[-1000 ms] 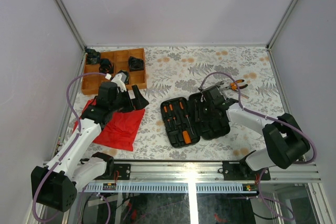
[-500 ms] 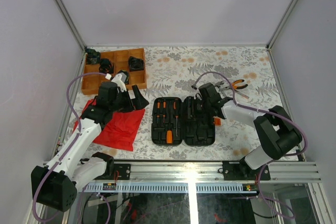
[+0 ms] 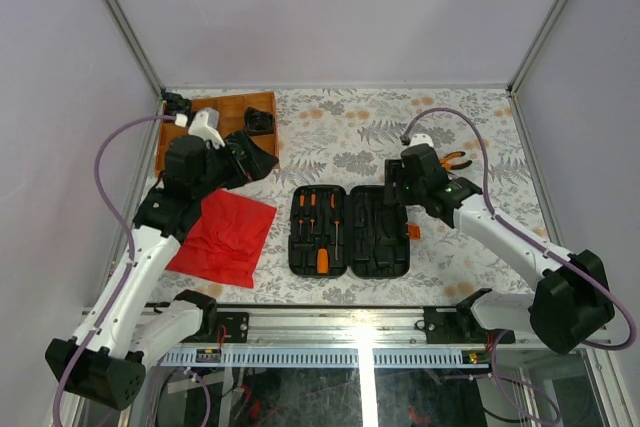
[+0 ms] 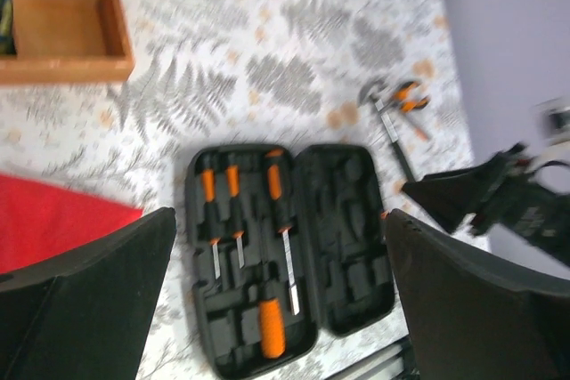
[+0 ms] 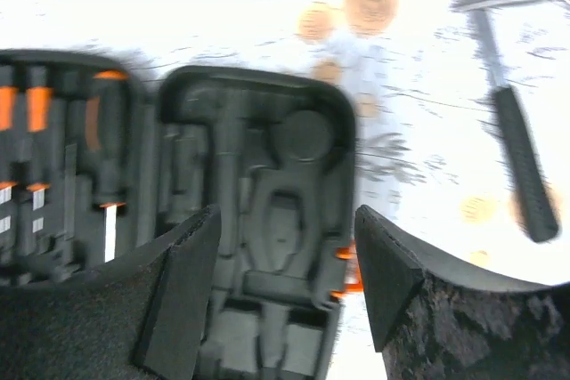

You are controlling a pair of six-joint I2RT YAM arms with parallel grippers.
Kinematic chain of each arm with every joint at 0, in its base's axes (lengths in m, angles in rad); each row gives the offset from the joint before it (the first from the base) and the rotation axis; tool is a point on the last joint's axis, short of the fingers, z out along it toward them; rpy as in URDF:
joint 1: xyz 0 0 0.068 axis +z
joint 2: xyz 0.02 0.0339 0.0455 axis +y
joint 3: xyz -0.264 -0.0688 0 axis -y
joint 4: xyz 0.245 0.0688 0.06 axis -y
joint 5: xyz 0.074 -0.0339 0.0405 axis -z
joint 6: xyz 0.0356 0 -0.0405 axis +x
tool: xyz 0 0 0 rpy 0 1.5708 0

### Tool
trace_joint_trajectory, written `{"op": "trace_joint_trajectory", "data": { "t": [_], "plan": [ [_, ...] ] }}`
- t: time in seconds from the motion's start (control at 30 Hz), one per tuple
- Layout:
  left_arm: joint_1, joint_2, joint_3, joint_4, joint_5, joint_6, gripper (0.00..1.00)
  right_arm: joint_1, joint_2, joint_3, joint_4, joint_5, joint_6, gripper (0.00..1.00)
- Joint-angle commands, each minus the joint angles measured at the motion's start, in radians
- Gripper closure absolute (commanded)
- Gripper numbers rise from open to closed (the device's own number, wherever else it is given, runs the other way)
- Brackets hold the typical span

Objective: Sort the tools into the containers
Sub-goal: Adjust the storage box at the center of the board, then pick up the hammer at the center of the board.

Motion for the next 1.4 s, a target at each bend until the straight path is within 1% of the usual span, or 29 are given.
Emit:
{"op": "trace_joint_trajectory", "data": {
  "t": [0.0,0.13,0.23,0.33,0.47,0.53,0.7,0.9,1.17,1.27,1.37],
  "plan": [
    [0.007,0.002,0.14,0.003,-0.022,-0.061,0.0,-0.109,0.013,0.046,-0.107,0.148,-0.052,0.31],
    [0.002,0.026,0.238,0.005,-0.026,-0.103,0.0,-0.245,0.082,0.082,-0.081,0.069,-0.076,0.31],
    [-0.017,0.063,0.32,0.01,-0.044,-0.135,0.0,-0.306,0.16,0.122,-0.048,0.028,-0.104,0.31],
    [-0.063,0.12,0.413,0.018,-0.077,-0.162,0.0,-0.346,0.248,0.173,-0.027,-0.009,-0.138,0.31],
    [-0.158,0.176,0.525,0.05,-0.152,-0.176,0.0,-0.381,0.35,0.239,-0.013,-0.036,-0.169,0.31],
    [-0.173,0.193,0.554,0.082,-0.157,-0.193,0.0,-0.392,0.393,0.27,-0.008,-0.053,-0.19,0.31],
    [-0.176,0.217,0.577,0.168,-0.134,-0.242,0.0,-0.402,0.517,0.35,-0.03,-0.097,-0.236,0.32],
    [-0.176,0.226,0.565,0.19,-0.129,-0.25,0.0,-0.405,0.625,0.411,-0.054,-0.085,-0.256,0.33],
    [-0.176,0.202,0.524,0.191,-0.145,-0.242,0.0,-0.407,0.685,0.412,-0.061,-0.063,-0.275,0.35],
    [-0.176,0.203,0.521,0.195,-0.143,-0.238,0.0,-0.407,0.698,0.404,-0.068,-0.061,-0.285,0.38],
    [-0.176,0.196,0.507,0.208,-0.139,-0.241,0.0,-0.407,0.705,0.396,-0.07,-0.116,-0.294,0.46]
  ]
}}
